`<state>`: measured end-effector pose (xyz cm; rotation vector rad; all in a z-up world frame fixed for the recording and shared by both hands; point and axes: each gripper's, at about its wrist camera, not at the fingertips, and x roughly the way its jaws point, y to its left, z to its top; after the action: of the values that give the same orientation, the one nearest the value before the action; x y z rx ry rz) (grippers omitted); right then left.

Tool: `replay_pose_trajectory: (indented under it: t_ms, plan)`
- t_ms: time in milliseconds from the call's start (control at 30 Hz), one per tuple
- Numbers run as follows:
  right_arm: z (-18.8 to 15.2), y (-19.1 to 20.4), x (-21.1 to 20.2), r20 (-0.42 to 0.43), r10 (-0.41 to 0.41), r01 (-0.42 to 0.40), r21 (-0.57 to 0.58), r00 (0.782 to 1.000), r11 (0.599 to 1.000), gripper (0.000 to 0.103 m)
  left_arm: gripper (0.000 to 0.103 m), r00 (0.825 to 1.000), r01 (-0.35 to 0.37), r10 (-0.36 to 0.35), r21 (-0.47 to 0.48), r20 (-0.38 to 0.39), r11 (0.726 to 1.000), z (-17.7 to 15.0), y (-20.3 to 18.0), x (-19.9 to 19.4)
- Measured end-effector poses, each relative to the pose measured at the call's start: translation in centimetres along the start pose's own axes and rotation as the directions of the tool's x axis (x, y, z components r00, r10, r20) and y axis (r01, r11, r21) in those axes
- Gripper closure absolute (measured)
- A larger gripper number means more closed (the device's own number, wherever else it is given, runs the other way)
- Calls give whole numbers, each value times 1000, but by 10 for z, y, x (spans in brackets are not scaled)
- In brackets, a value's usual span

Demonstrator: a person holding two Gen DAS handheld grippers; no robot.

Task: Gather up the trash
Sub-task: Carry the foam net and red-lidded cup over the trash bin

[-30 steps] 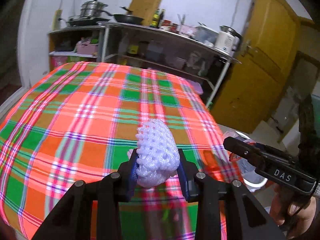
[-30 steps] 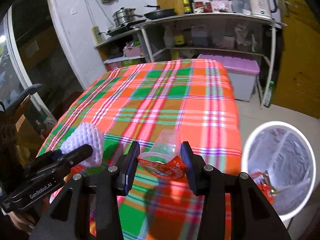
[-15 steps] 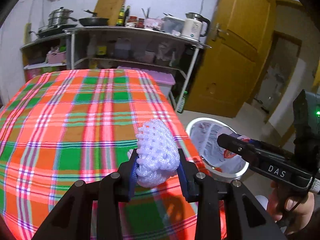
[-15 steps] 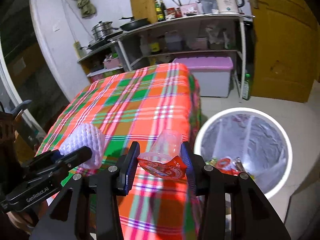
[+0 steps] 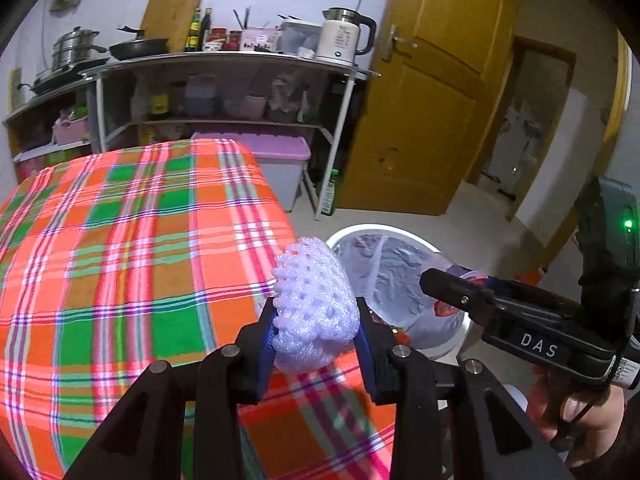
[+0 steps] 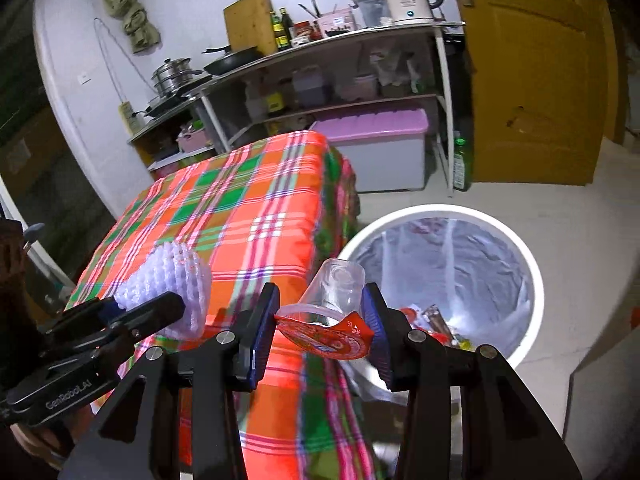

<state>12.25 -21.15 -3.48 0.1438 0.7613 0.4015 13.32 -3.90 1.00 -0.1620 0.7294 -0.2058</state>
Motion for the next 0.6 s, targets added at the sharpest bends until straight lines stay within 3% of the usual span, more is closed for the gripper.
replay_pose_trajectory:
  t_ms: [600]
  plan:
    - [-3, -66, 13, -29, -82, 85, 97, 996, 992, 59, 68, 993, 75, -70, 49, -96, 996, 18, -35, 72]
